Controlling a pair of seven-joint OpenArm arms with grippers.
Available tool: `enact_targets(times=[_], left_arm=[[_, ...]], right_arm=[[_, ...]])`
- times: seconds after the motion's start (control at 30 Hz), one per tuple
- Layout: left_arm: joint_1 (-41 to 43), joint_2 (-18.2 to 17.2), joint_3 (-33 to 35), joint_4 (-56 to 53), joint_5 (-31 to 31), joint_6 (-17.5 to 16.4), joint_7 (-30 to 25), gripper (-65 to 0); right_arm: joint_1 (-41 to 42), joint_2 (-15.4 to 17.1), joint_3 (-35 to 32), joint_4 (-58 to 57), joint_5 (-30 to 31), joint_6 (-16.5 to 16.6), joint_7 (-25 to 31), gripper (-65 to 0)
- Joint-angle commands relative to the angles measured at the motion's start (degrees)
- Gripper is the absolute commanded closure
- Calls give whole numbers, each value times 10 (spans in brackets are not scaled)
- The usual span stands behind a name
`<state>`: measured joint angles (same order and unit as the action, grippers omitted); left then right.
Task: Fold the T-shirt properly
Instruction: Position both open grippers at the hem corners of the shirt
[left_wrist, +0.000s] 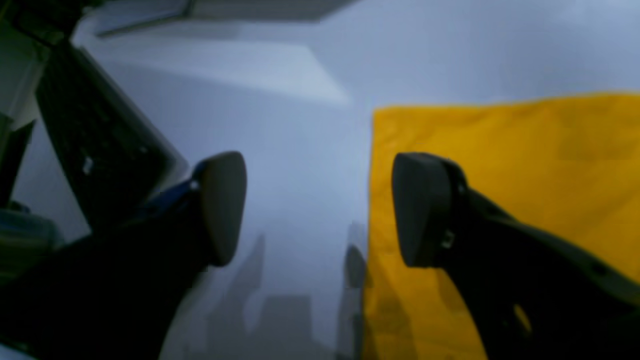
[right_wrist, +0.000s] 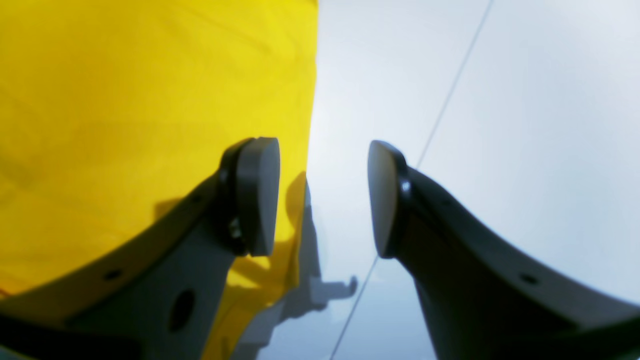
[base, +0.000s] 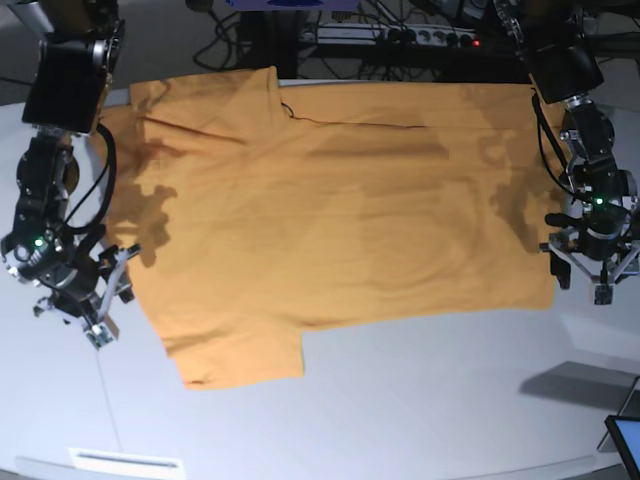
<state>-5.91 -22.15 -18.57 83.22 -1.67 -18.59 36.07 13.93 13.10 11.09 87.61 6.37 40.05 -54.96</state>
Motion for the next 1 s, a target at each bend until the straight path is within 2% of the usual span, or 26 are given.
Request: enact_targets(times=[0.0, 0.07, 0.2, 0.37, 0.97], left_arm=[[-13, -14, 1, 1, -1, 5, -20, -448], [-14, -15, 1, -11, 2, 5, -32, -448], [-14, -15, -3, -26, 2, 5, -46, -448], [-13, -34, 0, -39, 2, 5, -46, -447], [-13, -34, -6, -38, 2, 5, -46, -445]], right_arm=[[20, 10, -18, -7, 5, -1, 14, -279], [29, 24, -52, -31, 5, -1, 19, -279], [43, 28, -87, -60, 5, -1, 50, -279], [84, 24, -88, -128, 5, -1, 55, -279], [179, 24, -89, -302, 8, -1, 96, -279]])
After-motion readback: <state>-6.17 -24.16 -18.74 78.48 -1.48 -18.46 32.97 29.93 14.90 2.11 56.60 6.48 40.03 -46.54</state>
